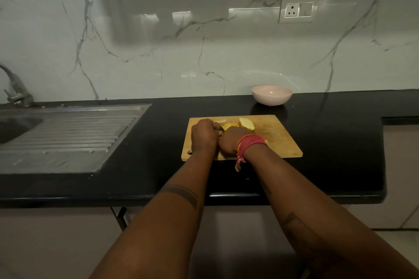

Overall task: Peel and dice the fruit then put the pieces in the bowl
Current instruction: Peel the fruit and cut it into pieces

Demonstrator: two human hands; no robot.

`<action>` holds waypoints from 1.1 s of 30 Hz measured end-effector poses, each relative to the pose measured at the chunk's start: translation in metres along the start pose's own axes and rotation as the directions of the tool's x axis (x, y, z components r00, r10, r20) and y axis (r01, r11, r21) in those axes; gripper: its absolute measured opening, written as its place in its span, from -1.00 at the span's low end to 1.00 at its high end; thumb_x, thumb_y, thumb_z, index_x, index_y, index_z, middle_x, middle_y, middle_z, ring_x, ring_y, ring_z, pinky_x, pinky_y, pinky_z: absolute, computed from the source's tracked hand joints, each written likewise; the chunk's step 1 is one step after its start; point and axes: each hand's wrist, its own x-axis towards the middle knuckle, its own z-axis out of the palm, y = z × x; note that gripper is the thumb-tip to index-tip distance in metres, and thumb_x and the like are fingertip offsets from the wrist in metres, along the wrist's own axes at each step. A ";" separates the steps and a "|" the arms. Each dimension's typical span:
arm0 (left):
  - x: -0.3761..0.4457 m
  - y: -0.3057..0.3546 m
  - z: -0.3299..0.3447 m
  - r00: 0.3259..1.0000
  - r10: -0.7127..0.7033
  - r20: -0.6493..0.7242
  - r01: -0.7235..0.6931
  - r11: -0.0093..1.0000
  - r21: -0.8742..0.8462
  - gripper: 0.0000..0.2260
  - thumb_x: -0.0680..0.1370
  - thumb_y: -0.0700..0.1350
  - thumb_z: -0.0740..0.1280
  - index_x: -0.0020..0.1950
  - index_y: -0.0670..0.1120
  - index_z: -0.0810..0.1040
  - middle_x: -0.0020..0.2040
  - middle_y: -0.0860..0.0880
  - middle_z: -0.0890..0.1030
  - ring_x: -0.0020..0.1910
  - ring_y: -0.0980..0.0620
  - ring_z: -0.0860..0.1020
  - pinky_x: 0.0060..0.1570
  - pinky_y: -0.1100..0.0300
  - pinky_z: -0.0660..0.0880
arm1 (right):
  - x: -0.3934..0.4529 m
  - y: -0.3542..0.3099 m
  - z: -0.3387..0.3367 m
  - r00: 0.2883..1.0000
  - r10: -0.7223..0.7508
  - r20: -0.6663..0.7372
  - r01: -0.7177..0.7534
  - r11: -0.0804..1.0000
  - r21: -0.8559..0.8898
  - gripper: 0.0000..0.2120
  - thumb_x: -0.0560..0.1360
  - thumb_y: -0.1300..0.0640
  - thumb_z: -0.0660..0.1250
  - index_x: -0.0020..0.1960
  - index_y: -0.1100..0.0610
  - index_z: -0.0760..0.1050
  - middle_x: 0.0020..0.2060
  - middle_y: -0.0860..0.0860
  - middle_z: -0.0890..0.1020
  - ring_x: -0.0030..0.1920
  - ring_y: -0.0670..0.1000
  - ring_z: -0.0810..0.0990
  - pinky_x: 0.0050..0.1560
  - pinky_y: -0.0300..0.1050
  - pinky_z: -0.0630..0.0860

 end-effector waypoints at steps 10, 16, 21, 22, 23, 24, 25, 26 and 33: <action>0.002 0.001 0.003 0.999 -0.039 -0.002 0.039 0.999 0.022 -0.93 0.55 -0.22 0.45 -0.06 -0.07 0.71 -0.11 0.02 0.69 -0.10 0.12 0.61 -0.02 0.17 0.59 | -0.001 0.001 0.001 0.994 -0.022 0.104 0.016 0.998 0.065 -0.60 0.64 0.21 0.21 0.42 0.38 0.39 -0.05 0.16 0.57 0.00 0.18 0.55 0.03 -0.03 0.48; 0.000 0.000 0.004 0.997 -0.062 -0.035 0.062 0.998 -0.003 -0.94 0.54 -0.21 0.48 -0.09 -0.07 0.72 -0.16 0.02 0.68 -0.12 0.10 0.63 -0.01 0.10 0.62 | -0.024 0.005 -0.006 0.991 -0.001 0.130 -0.009 0.997 0.079 -0.73 0.66 0.31 0.09 0.21 0.38 0.52 -0.12 0.17 0.53 -0.11 0.13 0.55 -0.07 -0.09 0.38; -0.004 0.003 0.003 0.997 -0.063 -0.041 0.063 0.998 -0.010 -0.96 0.54 -0.20 0.47 -0.05 -0.07 0.72 -0.12 0.00 0.68 -0.08 0.08 0.61 -0.03 0.16 0.55 | -0.031 0.013 -0.002 0.987 0.062 0.150 -0.074 0.995 0.070 -0.69 0.66 0.24 0.07 0.11 0.28 0.58 -0.21 0.10 0.51 -0.19 0.04 0.49 -0.04 -0.09 0.39; -0.005 0.004 0.003 0.997 -0.066 -0.041 0.066 0.998 -0.008 -0.96 0.55 -0.19 0.47 -0.04 -0.07 0.72 -0.11 0.00 0.68 -0.07 0.07 0.61 -0.04 0.17 0.53 | -0.033 0.015 -0.002 0.982 0.082 0.169 -0.098 0.991 0.090 -0.68 0.67 0.25 0.07 0.19 0.31 0.57 -0.12 0.14 0.54 -0.10 0.08 0.53 -0.04 -0.10 0.39; -0.006 0.005 0.003 0.997 -0.069 -0.038 0.069 0.998 -0.004 -0.96 0.55 -0.19 0.47 -0.03 -0.07 0.71 -0.11 0.00 0.68 -0.06 0.07 0.61 -0.05 0.18 0.51 | -0.036 0.018 -0.001 0.982 0.079 0.170 -0.099 0.989 0.112 -0.68 0.67 0.25 0.08 0.21 0.33 0.56 -0.04 0.18 0.56 -0.03 0.11 0.55 -0.04 -0.10 0.38; -0.007 0.006 0.002 0.997 -0.072 -0.030 0.072 0.997 0.000 -0.96 0.55 -0.18 0.47 -0.03 -0.06 0.71 -0.10 0.00 0.68 -0.06 0.07 0.60 -0.06 0.19 0.49 | -0.038 0.022 -0.001 0.983 0.080 0.167 -0.102 0.986 0.128 -0.69 0.66 0.24 0.08 0.17 0.32 0.56 -0.01 0.19 0.57 0.00 0.12 0.56 -0.05 -0.09 0.38; -0.007 0.007 0.002 0.997 -0.077 -0.022 0.077 0.997 0.003 -0.96 0.55 -0.18 0.47 -0.03 -0.05 0.70 -0.09 0.01 0.67 -0.05 0.08 0.60 -0.07 0.20 0.48 | -0.041 0.027 -0.002 0.984 0.088 0.157 -0.112 0.983 0.149 -0.72 0.66 0.21 0.09 0.11 0.29 0.56 -0.04 0.17 0.57 -0.03 0.12 0.56 -0.07 -0.09 0.39; -0.007 0.007 0.001 0.997 -0.081 -0.014 0.081 0.997 0.005 -0.95 0.55 -0.18 0.47 -0.03 -0.04 0.70 -0.08 0.01 0.67 -0.04 0.08 0.60 -0.07 0.20 0.48 | -0.042 0.032 -0.002 0.986 0.091 0.138 -0.116 0.976 0.186 -0.73 0.65 0.19 0.09 0.08 0.26 0.56 -0.11 0.14 0.55 -0.08 0.09 0.54 -0.11 -0.10 0.40; -0.011 0.017 -0.004 0.993 -0.084 0.084 0.084 0.996 0.001 -0.71 0.56 -0.25 0.38 0.26 -0.03 0.56 0.21 -0.03 0.58 0.13 0.04 0.53 -0.01 0.26 0.47 | -0.034 0.067 -0.007 0.985 0.172 -0.004 -0.150 0.873 0.464 -0.66 0.62 0.15 0.16 0.29 0.30 0.52 -0.21 0.04 0.47 -0.24 0.01 0.44 -0.24 -0.13 0.40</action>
